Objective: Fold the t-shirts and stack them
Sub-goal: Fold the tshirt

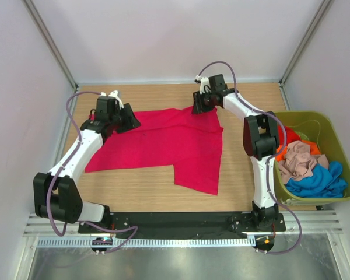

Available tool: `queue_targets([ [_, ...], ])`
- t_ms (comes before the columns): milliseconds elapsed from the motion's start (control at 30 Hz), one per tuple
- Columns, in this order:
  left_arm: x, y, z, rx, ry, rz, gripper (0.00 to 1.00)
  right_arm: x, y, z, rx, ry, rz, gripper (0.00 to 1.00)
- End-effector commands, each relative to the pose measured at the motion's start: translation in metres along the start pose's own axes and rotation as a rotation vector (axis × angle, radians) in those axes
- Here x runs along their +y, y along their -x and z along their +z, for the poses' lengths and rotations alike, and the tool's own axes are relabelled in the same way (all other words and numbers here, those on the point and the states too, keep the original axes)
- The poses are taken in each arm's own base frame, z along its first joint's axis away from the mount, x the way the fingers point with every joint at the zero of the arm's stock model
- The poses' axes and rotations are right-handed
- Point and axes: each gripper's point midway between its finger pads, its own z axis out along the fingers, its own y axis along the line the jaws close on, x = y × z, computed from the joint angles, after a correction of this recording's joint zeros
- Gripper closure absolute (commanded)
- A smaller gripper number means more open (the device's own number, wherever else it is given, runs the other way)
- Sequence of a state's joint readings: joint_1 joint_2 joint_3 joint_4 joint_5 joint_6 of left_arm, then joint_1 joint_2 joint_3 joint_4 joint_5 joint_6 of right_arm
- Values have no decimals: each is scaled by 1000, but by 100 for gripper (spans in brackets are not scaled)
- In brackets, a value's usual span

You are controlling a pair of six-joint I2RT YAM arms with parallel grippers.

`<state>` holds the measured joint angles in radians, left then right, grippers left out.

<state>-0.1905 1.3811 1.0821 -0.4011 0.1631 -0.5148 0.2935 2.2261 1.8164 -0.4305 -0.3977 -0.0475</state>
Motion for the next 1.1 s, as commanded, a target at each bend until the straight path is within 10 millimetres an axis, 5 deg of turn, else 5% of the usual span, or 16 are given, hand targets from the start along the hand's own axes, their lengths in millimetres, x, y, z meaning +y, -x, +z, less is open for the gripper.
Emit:
queue_targets([
  [0, -12, 1, -9, -5, -55, 26, 49, 7, 7, 3, 17, 91, -11, 56],
  [233, -12, 0, -8, -1, -58, 27, 49, 0, -1, 24, 43, 122, 1, 56],
  [733, -11, -2, -4, 4, -59, 27, 48, 0, -22, 36, 73, 160, -15, 57],
  [1067, -10, -2, -4, 0, -58, 29, 48, 2, -19, 34, 62, 174, -28, 76],
])
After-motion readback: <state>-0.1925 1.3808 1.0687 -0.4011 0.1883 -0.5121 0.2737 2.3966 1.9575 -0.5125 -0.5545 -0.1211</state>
